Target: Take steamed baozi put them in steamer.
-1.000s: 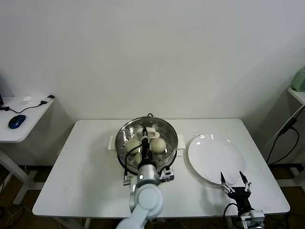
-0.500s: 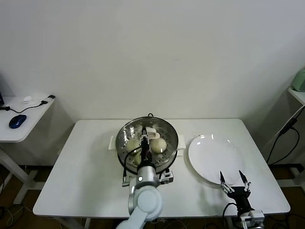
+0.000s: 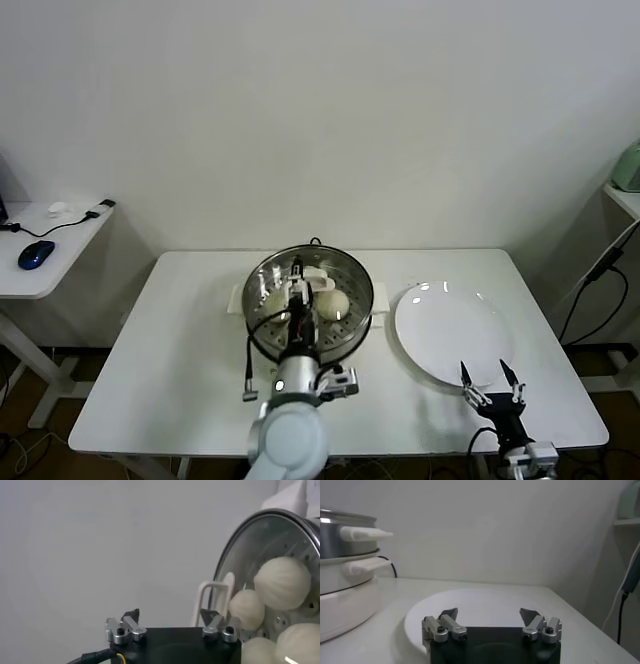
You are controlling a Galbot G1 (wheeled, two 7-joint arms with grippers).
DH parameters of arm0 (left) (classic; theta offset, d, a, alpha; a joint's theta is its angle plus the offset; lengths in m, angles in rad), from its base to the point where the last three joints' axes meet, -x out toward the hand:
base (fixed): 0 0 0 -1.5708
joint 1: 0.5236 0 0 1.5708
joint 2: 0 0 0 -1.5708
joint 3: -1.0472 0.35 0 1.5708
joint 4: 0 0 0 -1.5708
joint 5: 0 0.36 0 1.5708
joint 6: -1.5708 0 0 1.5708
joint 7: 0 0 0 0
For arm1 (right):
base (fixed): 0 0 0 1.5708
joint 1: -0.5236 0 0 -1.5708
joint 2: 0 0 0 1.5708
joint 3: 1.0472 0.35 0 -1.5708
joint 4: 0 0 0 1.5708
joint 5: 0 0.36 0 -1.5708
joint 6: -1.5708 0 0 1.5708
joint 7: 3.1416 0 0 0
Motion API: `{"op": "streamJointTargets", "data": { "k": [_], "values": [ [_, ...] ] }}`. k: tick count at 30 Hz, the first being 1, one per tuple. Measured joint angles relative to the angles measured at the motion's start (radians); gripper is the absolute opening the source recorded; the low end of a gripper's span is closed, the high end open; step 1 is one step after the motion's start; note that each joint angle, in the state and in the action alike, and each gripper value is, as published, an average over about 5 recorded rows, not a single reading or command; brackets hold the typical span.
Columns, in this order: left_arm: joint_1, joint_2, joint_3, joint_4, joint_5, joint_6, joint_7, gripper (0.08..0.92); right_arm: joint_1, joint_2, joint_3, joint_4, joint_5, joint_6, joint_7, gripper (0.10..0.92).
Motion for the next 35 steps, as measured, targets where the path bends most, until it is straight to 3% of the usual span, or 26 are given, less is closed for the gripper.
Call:
{"op": "streamJointTargets", "data": {
  "k": [7,14,20,27,35],
  "values": [
    [0.087,0.051,-0.121,-0.108,-0.23,-0.115,-0.096,0.822,0.003,0.006,0.001,0.008,0.003,0.01,-0.011,0.823],
    [0.189,0.1,-0.43,-0.151,-0.671,-0.283,-0.175,0.823,-0.001,0.011,-0.002,0.016,0.002,0.013,-0.029,0.823],
    [0.282,0.161,-0.652,-0.094,-1.071,-0.425,-0.196,0.823,-0.007,0.014,-0.008,0.009,0.002,0.02,-0.047,0.823],
    [0.343,0.183,-0.739,0.025,-1.407,-0.575,-0.207,0.823,-0.009,0.02,-0.015,0.002,-0.002,0.021,-0.056,0.823],
    [0.377,0.186,-0.763,0.099,-1.578,-0.661,-0.212,0.823,-0.015,0.019,-0.013,0.003,-0.006,0.022,-0.059,0.823]
  ]
}}
